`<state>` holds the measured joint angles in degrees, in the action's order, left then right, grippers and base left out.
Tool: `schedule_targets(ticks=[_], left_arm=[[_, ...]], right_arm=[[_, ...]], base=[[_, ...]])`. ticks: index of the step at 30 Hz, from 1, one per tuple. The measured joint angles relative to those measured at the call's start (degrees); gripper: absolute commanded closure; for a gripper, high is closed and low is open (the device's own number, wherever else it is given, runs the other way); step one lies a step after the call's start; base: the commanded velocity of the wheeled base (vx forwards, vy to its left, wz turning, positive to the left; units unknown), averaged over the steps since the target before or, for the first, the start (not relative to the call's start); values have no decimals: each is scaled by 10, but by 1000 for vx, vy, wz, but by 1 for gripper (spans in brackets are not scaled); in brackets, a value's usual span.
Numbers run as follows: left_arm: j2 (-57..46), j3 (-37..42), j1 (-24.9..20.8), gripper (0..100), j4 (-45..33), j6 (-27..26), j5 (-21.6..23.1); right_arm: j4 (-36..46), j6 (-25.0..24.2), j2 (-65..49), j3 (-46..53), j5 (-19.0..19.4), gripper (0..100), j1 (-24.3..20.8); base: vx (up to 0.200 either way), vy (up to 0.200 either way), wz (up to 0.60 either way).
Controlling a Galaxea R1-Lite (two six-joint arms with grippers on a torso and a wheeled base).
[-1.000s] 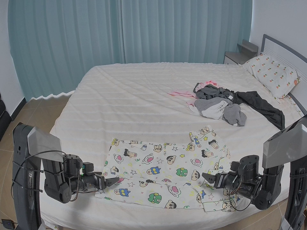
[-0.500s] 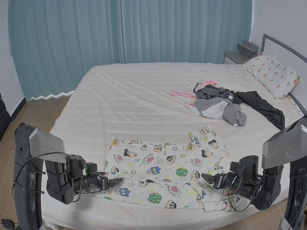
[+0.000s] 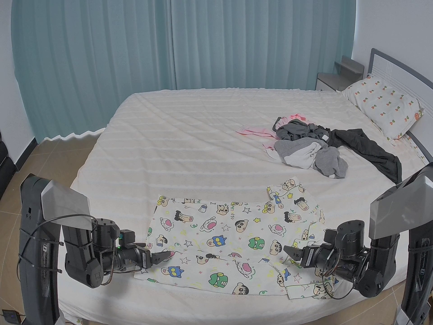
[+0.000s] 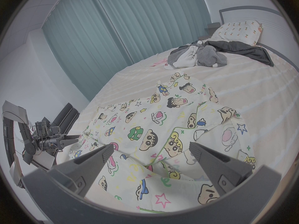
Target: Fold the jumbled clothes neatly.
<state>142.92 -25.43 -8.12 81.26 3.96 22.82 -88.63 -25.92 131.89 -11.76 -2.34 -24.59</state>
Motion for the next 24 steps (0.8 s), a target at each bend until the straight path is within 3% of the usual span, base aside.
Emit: schedule_targets(ticks=[4,5,24], left_arm=[[4,-5,0,0,-1,0,0],[6,-6,1,100,-2,0,0],[8,-6,28,100,-2,3,0]], right_arm=[[0,0,0,0,0,0,-3],[0,0,1,0,0,0,-4],[0,0,6,-1,0,0,-4]], base=[[0,0,0],[0,0,0],[0,0,0]])
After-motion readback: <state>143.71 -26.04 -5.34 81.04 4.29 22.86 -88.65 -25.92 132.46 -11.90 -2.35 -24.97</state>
